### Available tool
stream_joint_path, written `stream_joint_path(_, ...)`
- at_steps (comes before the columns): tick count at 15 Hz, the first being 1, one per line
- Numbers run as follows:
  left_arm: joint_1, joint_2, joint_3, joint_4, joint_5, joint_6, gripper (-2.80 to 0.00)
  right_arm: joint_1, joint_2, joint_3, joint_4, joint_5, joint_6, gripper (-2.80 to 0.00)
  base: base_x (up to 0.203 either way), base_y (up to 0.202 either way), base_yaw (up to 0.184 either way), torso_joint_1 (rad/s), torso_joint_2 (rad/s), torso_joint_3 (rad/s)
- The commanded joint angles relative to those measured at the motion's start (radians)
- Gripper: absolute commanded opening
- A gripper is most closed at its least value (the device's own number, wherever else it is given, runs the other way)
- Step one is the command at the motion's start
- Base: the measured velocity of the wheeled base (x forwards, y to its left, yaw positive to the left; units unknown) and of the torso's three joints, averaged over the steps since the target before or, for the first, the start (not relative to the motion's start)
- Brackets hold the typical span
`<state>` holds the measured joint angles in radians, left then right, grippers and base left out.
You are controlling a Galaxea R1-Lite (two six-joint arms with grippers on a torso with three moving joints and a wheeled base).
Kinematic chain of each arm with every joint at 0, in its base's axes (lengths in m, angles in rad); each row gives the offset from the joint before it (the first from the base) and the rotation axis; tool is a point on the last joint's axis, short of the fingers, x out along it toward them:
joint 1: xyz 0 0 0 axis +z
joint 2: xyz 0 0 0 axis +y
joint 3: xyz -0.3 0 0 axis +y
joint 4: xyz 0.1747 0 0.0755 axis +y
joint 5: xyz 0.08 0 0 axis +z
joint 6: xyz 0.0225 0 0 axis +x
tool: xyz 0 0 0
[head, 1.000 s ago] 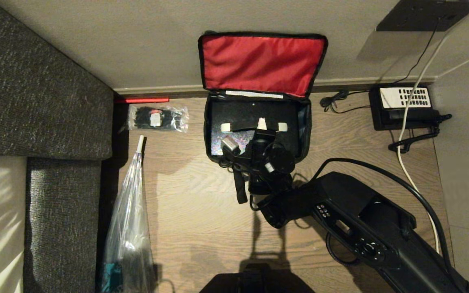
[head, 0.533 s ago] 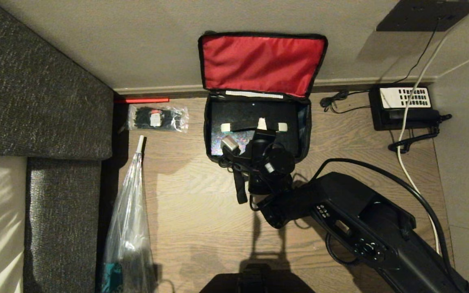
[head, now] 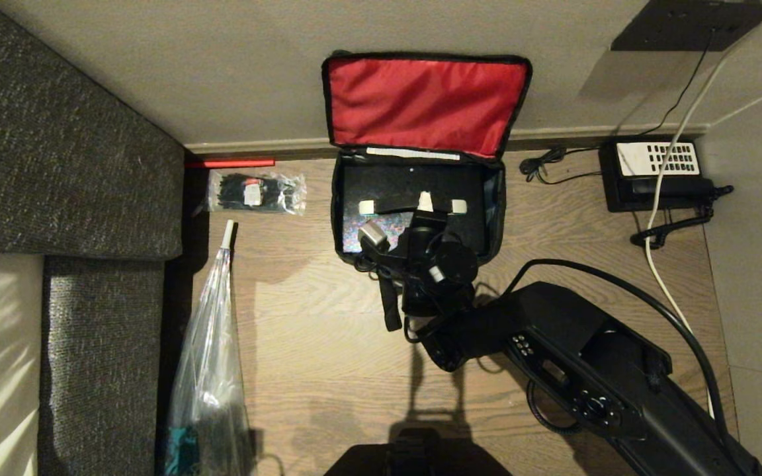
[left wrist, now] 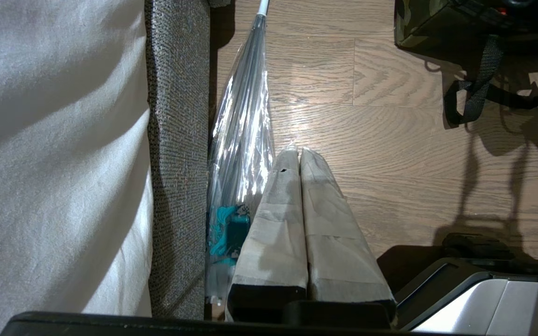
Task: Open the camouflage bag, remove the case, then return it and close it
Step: Lift the black box
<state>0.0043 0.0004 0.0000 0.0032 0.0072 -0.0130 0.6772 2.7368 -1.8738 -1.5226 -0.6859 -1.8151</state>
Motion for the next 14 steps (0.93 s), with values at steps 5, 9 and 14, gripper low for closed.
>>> stream_joint_path(5,0.0,-0.002,0.003,0.0,0.0,-0.001,-2.8,0.007,-0.064,0.005,-0.007,-0.004,-0.007,-2.8,0.0,0.0,0.0,0.0,0.0,0.0)
stream_joint_path(9,0.0,-0.002,0.003,0.0,0.0,-0.001,-2.8,0.03,-0.111,0.014,-0.007,-0.003,-0.004,-2.8,0.0,0.0,0.0,0.0,0.0,0.0)
stream_joint_path(14,0.0,-0.002,0.003,0.0,0.0,-0.001,-2.8,0.057,-0.172,0.085,-0.007,-0.004,0.014,-2.8,0.0,0.0,0.0,0.0,0.0,0.0)
